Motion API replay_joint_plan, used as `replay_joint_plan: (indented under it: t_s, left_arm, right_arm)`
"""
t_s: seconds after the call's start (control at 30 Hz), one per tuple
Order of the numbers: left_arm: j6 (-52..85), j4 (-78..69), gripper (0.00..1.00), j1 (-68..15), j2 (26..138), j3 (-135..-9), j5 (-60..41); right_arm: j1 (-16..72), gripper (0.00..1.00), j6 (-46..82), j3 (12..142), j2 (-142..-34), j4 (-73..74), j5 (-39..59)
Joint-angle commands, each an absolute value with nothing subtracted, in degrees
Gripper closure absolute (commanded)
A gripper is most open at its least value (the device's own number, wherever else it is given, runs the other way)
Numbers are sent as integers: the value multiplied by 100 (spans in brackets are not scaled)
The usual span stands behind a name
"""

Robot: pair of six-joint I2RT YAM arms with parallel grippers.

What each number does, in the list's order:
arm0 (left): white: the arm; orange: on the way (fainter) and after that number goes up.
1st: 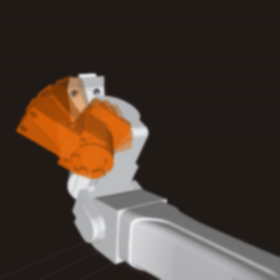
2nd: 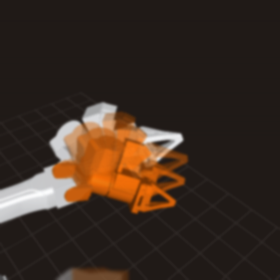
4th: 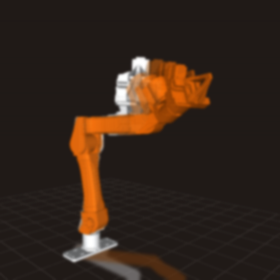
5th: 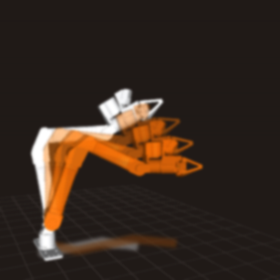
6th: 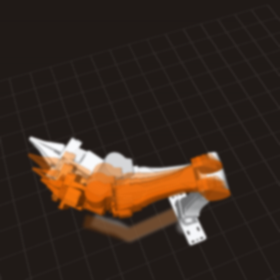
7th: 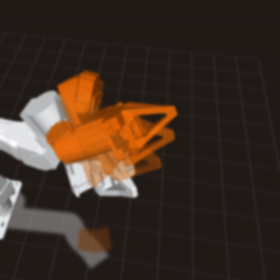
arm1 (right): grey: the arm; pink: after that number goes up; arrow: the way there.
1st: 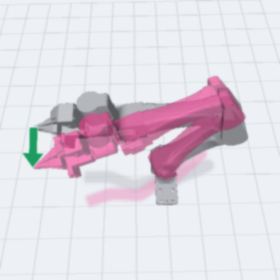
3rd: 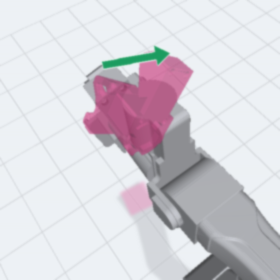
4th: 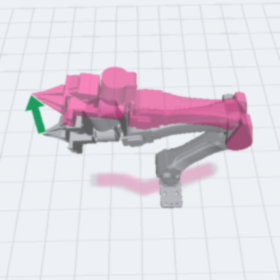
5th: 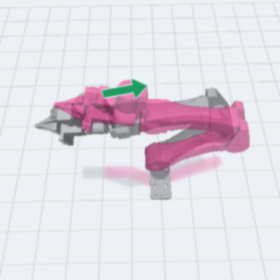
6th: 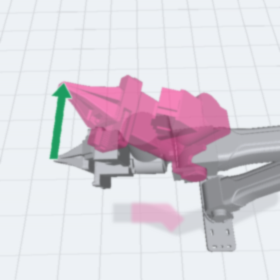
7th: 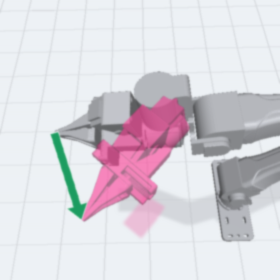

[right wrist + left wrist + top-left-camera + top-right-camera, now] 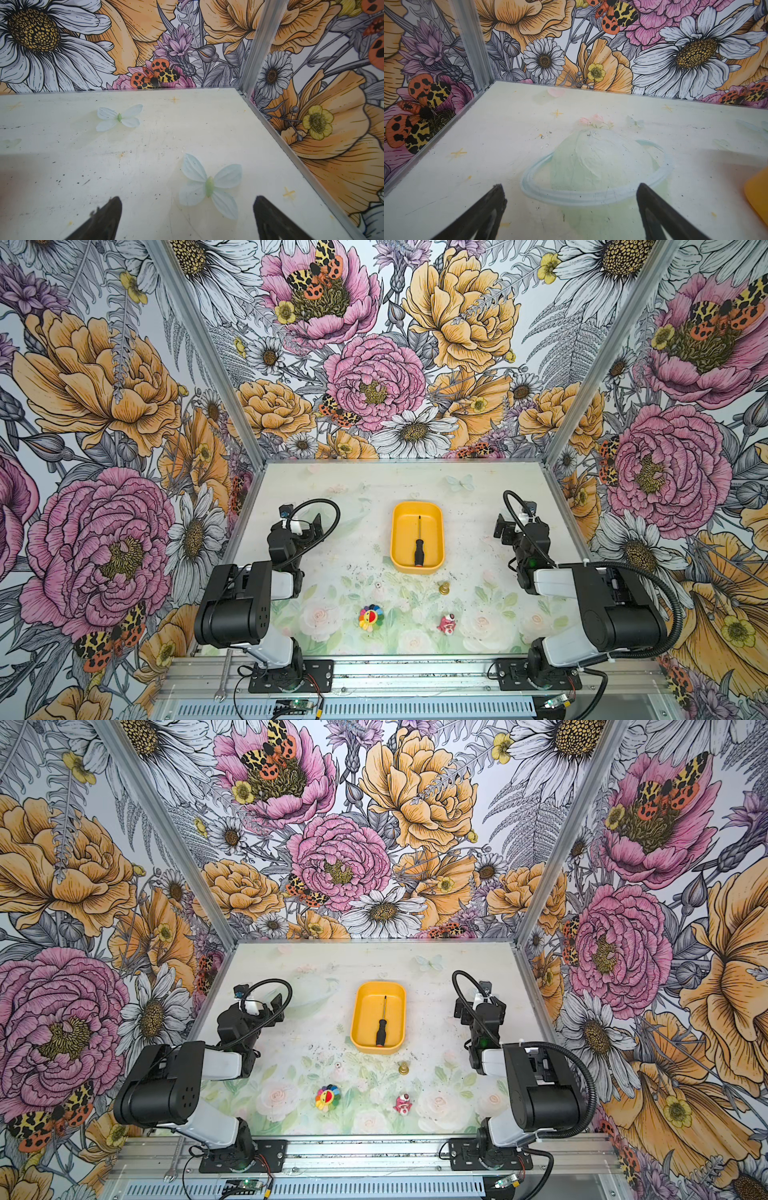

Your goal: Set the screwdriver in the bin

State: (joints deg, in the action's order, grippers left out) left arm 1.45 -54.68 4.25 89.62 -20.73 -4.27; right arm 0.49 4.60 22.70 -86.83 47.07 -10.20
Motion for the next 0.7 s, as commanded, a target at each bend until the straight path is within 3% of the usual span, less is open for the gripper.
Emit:
replay_joint_plan:
  t_s: [0.0,0.67]
  left_arm:
    - [74,-5521,1,380,8902,-2109,-380]
    - [56,-5537,1,343,8903,-2101,-290]
  right_arm:
    - [24,0,455,2250,-8762,4910,-971]
    - [20,1,449,2250,-8762,4911,-971]
